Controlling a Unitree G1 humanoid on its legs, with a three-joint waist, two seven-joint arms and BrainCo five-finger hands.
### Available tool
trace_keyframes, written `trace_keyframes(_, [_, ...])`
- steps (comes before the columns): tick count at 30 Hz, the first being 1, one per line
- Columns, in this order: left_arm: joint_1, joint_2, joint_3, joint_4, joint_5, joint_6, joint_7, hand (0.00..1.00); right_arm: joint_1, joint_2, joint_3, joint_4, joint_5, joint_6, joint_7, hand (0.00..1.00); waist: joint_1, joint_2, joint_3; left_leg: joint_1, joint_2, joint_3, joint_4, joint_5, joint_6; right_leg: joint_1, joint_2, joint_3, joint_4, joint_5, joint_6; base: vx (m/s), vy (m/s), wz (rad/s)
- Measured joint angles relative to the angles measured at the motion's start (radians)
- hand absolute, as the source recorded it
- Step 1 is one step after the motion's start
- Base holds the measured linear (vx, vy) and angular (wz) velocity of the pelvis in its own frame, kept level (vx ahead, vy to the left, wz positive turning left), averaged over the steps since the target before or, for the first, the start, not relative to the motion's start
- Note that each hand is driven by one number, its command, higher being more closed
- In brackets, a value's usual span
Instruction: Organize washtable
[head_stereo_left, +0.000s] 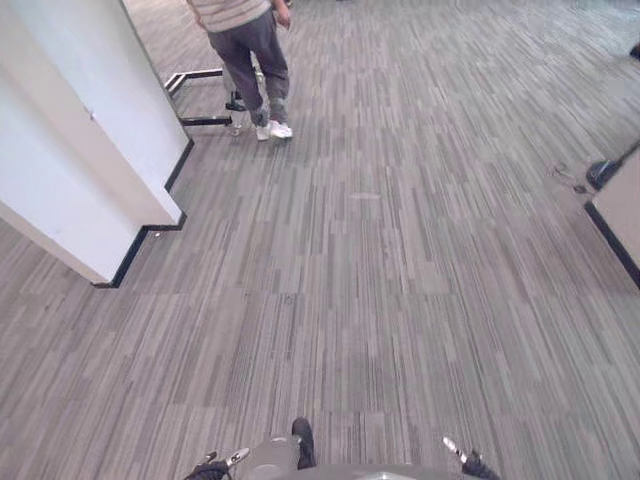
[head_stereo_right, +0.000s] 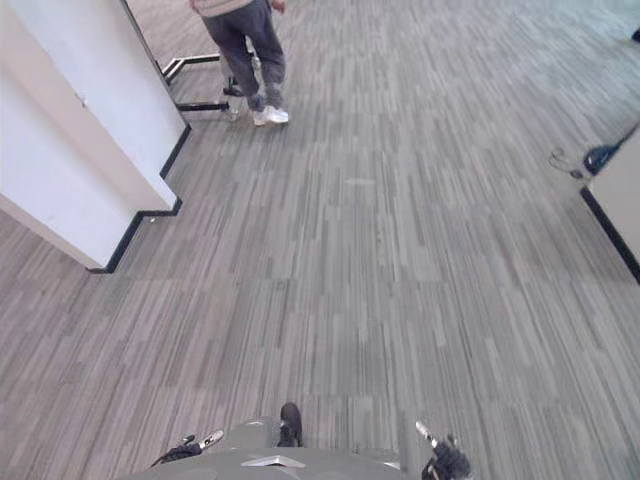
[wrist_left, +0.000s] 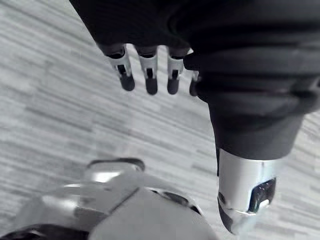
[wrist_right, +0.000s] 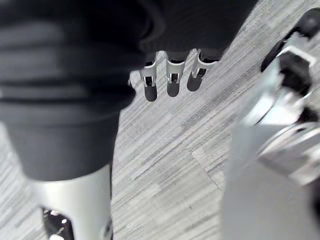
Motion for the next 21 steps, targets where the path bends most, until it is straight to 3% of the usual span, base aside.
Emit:
trace_keyframes(2, [-0.032,0.001,-0.069,-0.003,0.0,0.002,0.0,0.0,0.0,-0.003,0.0,-0.004,-0.001,0.0,0.013,0.0,0.001,0.022,0.013,0.109,0.009,-0.015,-0.057,0.0,0.0,-0.127,0.011,-0.057,0.138,-0.125,-0.094,0.18,-0.068,-0.03])
trace_keyframes(3, [-0.057,-0.007,-0.124,-0.005,-0.001,0.001,0.001,0.0,0.004,-0.015,0.0,-0.003,-0.001,0.002,0.017,0.0,0.001,0.059,0.026,0.2,0.028,-0.012,-0.115,0.0,0.0,-0.187,0.01,-0.112,0.115,-0.221,-0.216,0.2,-0.071,-0.06])
trace_keyframes(4, [-0.083,-0.027,-0.155,-0.013,-0.007,-0.003,0.002,0.0,0.015,-0.022,-0.004,-0.005,-0.001,0.002,0.017,0.0,-0.007,0.084,0.027,0.258,0.048,-0.012,-0.145,0.0,0.0,-0.237,0.014,-0.151,0.019,-0.283,-0.263,0.23,-0.053,-0.01])
trace_keyframes(5, [-0.096,-0.042,-0.158,-0.021,-0.01,-0.006,0.003,0.0,0.022,-0.022,-0.008,-0.008,0.0,0.002,0.017,0.0,-0.01,0.09,0.025,0.27,0.056,-0.012,-0.147,0.0,0.0,-0.26,0.018,-0.155,-0.062,-0.303,-0.262,0.06,-0.023,0.2])
trace_keyframes(6, [-0.11,-0.069,-0.167,-0.042,-0.013,-0.017,0.004,0.0,0.033,-0.017,-0.023,-0.01,0.0,0.003,0.017,0.0,-0.021,0.093,0.024,0.289,0.066,-0.015,-0.147,-0.003,-0.003,-0.288,0.019,-0.145,-0.255,-0.306,-0.244,-0.27,-0.015,0.54])
trace_keyframes(7, [-0.132,-0.085,-0.176,-0.045,-0.015,-0.028,0.002,0.0,0.046,-0.008,-0.049,-0.01,0.001,0.004,0.016,0.0,-0.038,0.067,0.012,0.302,0.066,-0.014,-0.14,-0.034,-0.038,-0.278,0.01,-0.119,-0.532,-0.238,-0.2,-0.33,-0.008,0.51])
trace_keyframes(8, [-0.114,-0.225,-0.086,-0.081,-0.027,-0.024,-0.007,0.0,0.104,0.004,0.01,-0.049,0.01,0.02,-0.013,0.0,0.002,0.097,0.021,0.352,0.119,0.128,-0.195,-0.108,-0.133,-0.207,0.033,-0.149,-0.702,-0.044,-0.196,-0.17,-0.009,0.36])
trace_keyframes(14, [-0.112,-0.22,-0.086,-0.081,-0.027,-0.024,-0.01,0.0,0.103,0.006,0.009,-0.049,0.01,0.02,-0.013,0.0,0.0,0.097,0.021,0.353,0.123,0.144,-0.213,-0.109,-0.131,-0.206,0.029,-0.161,-0.713,-0.045,-0.196,0.0,0.0,0.01])
trace_keyframes(20, [-0.093,-0.167,-0.087,-0.077,-0.004,-0.018,-0.034,0.0,0.095,0.008,-0.036,-0.044,0.011,0.021,-0.004,0.0,-0.026,0.095,0.012,0.35,0.174,0.379,-0.23,-0.093,-0.156,-0.223,0.006,-0.2,-0.724,-0.06,-0.192,0.08,0.018,0.22])
trace_keyframes(21, [-0.092,-0.145,-0.086,-0.068,-0.002,-0.012,-0.039,0.0,0.092,0.011,-0.036,-0.038,0.011,0.021,-0.002,0.0,-0.027,0.091,0.011,0.332,0.196,0.392,-0.166,-0.13,-0.165,-0.234,0.007,-0.2,-0.691,-0.083,-0.201,0.15,0.019,-0.05])
